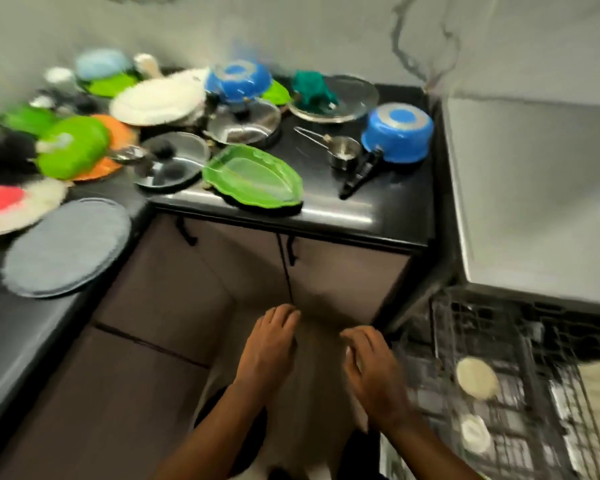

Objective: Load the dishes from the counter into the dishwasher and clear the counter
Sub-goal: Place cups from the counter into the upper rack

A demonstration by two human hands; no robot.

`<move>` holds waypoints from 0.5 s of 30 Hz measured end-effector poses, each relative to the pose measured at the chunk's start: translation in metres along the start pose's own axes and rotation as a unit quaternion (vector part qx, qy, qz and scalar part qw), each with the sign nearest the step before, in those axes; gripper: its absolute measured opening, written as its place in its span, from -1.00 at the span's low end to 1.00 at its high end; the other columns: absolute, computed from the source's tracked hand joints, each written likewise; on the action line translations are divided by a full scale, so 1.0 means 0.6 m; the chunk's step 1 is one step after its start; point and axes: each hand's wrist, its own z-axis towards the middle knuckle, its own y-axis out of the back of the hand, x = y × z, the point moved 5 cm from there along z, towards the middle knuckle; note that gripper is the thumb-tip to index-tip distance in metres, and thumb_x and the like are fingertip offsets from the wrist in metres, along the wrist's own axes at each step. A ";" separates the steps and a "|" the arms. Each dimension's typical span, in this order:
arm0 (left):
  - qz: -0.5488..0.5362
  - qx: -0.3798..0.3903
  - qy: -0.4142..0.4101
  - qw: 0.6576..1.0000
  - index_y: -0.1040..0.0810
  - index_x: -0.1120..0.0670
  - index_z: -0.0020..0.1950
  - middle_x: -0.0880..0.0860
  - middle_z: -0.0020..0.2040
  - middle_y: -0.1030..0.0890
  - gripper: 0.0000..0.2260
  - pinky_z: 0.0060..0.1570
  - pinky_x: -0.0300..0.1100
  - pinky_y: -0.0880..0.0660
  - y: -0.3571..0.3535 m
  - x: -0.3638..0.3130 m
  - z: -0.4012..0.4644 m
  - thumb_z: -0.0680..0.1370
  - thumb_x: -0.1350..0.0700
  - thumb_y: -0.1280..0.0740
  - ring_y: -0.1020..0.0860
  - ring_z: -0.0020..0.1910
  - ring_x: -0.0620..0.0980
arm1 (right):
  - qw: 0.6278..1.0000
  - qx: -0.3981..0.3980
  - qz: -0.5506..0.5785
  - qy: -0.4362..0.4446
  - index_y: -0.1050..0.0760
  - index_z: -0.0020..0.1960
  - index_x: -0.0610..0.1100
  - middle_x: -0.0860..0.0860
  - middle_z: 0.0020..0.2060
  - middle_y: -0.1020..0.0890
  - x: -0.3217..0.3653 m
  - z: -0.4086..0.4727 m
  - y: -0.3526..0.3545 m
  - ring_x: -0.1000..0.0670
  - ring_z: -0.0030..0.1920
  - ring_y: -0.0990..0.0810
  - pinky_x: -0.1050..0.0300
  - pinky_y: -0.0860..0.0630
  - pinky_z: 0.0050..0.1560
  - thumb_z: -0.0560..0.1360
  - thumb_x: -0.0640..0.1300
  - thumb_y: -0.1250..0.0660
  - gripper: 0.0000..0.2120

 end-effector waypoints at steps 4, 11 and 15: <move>0.008 -0.084 0.054 0.995 -0.52 0.10 0.25 0.05 0.22 -0.50 -0.64 0.13 -0.08 -0.49 0.093 0.105 -0.036 0.46 0.21 -0.36 -0.49 0.16 0.06 | 0.999 0.023 -0.001 0.043 -0.48 0.17 -0.05 0.08 0.07 -0.49 0.089 0.051 -0.033 0.03 0.07 -0.54 0.15 -0.47 0.11 0.47 -0.12 -0.14 -0.70; 0.032 -0.204 0.149 0.967 -0.50 0.10 0.22 0.04 0.19 -0.50 -0.70 0.07 -0.02 -0.51 0.252 0.254 -0.105 0.51 0.11 -0.23 -0.49 0.11 0.07 | 0.981 0.028 0.037 0.190 -0.45 0.17 -0.05 0.04 0.06 -0.50 0.263 0.136 -0.084 0.03 -0.01 -0.55 0.21 -0.50 0.04 0.38 -0.34 -0.28 -0.60; 0.038 -0.240 0.204 0.948 -0.53 0.15 0.20 0.10 0.14 -0.53 -0.68 0.01 0.01 -0.53 0.309 0.325 -0.121 0.45 0.20 -0.40 -0.52 0.04 0.13 | 0.968 0.031 0.042 0.245 -0.48 0.16 -0.09 0.01 0.05 -0.52 0.337 0.183 -0.111 0.01 -0.04 -0.56 0.22 -0.49 0.01 0.39 -0.36 -0.29 -0.62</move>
